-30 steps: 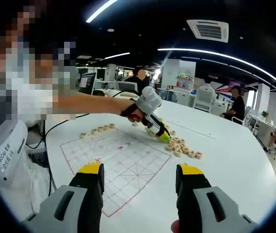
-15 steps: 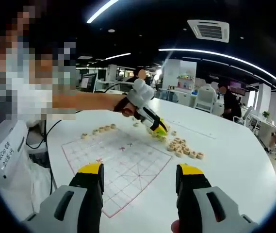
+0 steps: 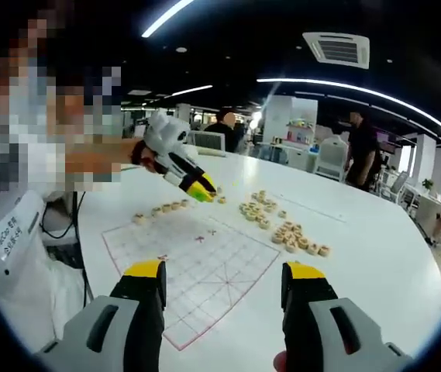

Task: Pick up the chess pieces one by one and place each piece onto its starting position on the chessboard, setting the pieces on their correct points until all the chess pieces are arranged in the starting layout

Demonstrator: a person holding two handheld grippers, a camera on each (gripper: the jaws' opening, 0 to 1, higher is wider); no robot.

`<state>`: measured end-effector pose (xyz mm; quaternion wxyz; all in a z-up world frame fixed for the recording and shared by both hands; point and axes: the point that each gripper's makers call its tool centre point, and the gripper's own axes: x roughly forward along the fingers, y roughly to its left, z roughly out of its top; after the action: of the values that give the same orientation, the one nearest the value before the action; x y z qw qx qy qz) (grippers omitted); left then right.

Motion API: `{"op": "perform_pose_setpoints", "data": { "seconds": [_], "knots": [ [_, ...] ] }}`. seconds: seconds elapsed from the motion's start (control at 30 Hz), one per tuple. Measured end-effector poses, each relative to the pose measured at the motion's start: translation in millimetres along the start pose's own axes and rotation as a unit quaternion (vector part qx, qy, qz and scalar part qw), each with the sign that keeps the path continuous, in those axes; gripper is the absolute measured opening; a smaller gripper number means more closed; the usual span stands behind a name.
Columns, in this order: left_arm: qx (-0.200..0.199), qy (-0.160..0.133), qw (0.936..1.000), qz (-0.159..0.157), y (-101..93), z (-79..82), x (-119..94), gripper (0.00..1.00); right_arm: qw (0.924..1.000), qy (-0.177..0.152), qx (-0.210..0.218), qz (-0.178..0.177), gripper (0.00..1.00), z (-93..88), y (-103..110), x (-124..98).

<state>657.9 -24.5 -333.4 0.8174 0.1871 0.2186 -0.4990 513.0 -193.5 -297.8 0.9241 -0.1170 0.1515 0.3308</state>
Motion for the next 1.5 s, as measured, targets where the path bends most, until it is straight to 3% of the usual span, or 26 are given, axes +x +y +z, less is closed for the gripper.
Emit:
{"op": "perform_pose_setpoints", "data": {
  "seconds": [0.17,0.4,0.6,0.8,1.17,1.5],
  "knots": [
    [-0.026,-0.002,0.9995,0.016,-0.1,-23.7,-30.9,0.19,1.0000,0.001,0.001,0.000,0.60,-0.4,0.3,1.1],
    [-0.051,0.018,0.9983,0.023,-9.5,-68.2,-55.8,0.19,1.0000,0.003,0.001,0.004,0.60,-1.5,2.7,4.8],
    [-0.073,0.021,0.9968,0.024,-26.7,-88.4,-80.8,0.19,0.9999,0.007,0.005,0.007,0.60,-4.4,2.7,8.0],
    [-0.085,0.037,0.9955,0.020,-39.7,-107.6,-91.3,0.19,0.9999,0.008,0.006,0.008,0.60,-5.0,1.7,8.3],
    [-0.089,0.058,0.9942,0.013,-38.3,-115.3,-80.1,0.19,0.9999,0.010,0.006,0.006,0.60,-5.7,0.4,7.9],
    [-0.091,0.060,0.9939,0.017,-36.9,-117.1,-80.7,0.19,0.9999,0.011,0.007,0.009,0.60,-7.1,1.2,9.7]
  ]
}}
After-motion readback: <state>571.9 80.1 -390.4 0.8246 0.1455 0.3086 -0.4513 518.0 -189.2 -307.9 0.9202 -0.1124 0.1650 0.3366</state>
